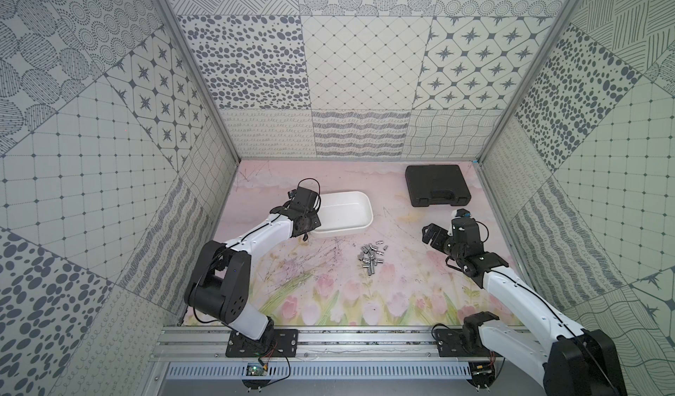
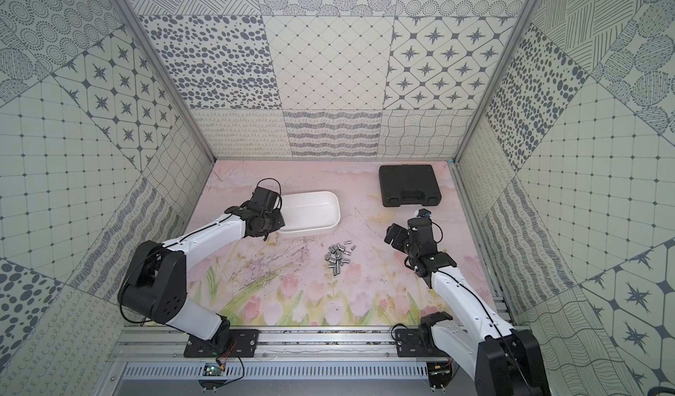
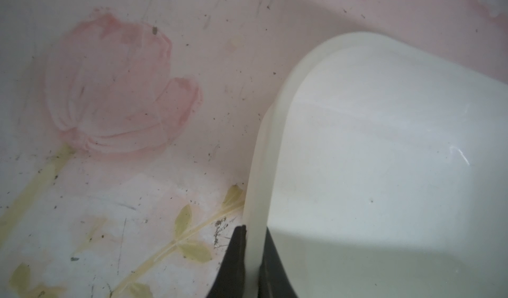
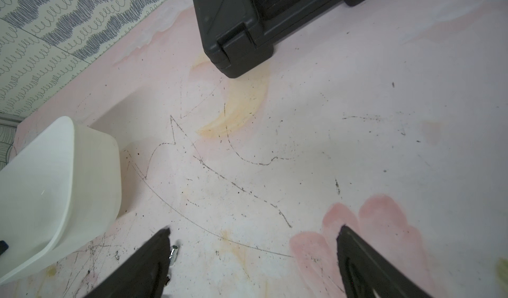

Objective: Put the socket on the desktop into the storage box
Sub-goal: Pick up the storage box at the center of the board, then place the storage box at the center of the board.

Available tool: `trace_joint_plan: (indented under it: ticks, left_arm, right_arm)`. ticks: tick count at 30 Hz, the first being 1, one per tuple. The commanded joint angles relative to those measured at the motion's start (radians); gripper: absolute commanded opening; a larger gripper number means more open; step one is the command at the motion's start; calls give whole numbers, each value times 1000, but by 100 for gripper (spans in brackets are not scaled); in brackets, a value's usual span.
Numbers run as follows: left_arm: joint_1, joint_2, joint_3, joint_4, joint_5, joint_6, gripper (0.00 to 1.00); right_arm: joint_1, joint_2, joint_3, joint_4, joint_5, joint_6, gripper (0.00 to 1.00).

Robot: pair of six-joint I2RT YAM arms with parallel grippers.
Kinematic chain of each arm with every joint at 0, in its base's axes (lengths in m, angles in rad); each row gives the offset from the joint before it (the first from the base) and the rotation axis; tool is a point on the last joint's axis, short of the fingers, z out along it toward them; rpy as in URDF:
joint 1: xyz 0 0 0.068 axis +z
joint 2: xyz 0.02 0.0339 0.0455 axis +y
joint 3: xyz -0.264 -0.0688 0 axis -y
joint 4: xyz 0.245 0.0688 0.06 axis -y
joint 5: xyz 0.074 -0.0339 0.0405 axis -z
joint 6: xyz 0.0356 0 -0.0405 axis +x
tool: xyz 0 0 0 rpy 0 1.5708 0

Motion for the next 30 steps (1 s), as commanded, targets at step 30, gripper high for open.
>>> trace_joint_plan:
  ticks: [30]
  left_arm:
    - [-41, -418, -362, -317, -153, -280, 0]
  right_arm:
    - [323, 331, 236, -49, 95, -169, 70]
